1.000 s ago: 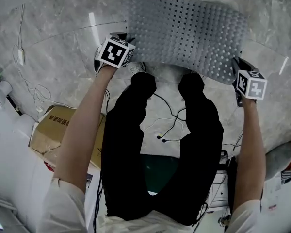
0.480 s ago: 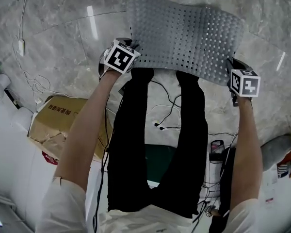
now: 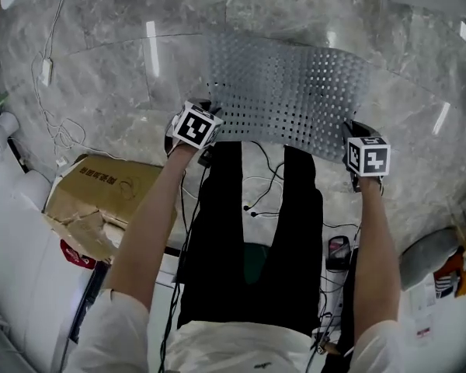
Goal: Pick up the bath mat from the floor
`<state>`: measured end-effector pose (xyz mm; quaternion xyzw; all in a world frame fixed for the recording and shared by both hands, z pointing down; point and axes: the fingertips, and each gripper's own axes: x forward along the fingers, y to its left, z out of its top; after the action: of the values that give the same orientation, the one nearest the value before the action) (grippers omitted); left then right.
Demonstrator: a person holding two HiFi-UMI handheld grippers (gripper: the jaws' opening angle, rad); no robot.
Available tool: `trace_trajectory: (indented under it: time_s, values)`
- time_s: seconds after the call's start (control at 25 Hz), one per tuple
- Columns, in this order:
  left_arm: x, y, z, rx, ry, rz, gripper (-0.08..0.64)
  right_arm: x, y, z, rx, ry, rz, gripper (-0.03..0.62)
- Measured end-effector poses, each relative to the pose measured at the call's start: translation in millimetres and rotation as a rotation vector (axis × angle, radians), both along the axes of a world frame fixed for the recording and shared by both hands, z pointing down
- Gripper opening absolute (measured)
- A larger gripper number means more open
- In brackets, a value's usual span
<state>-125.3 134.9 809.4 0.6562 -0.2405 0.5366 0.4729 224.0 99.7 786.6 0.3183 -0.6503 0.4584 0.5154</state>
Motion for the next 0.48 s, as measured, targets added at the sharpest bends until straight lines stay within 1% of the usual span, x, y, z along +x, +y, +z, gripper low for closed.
trace_trajectory:
  time_s: [0.2,0.36,0.48]
  values:
    - [-9,10,-51,-0.009,0.024,-0.039,0.086,-29,16,-52,-0.014,-0.019,0.015,0.051]
    - [-14,5,-80,0.015,0.032,-0.08,0.084,-48,12,-80,0.022,-0.037,0.043,0.051]
    - [-18,2,-99,0.046,0.045,-0.146,0.081,-57,5,-101,0.073,-0.056,0.059,0.051]
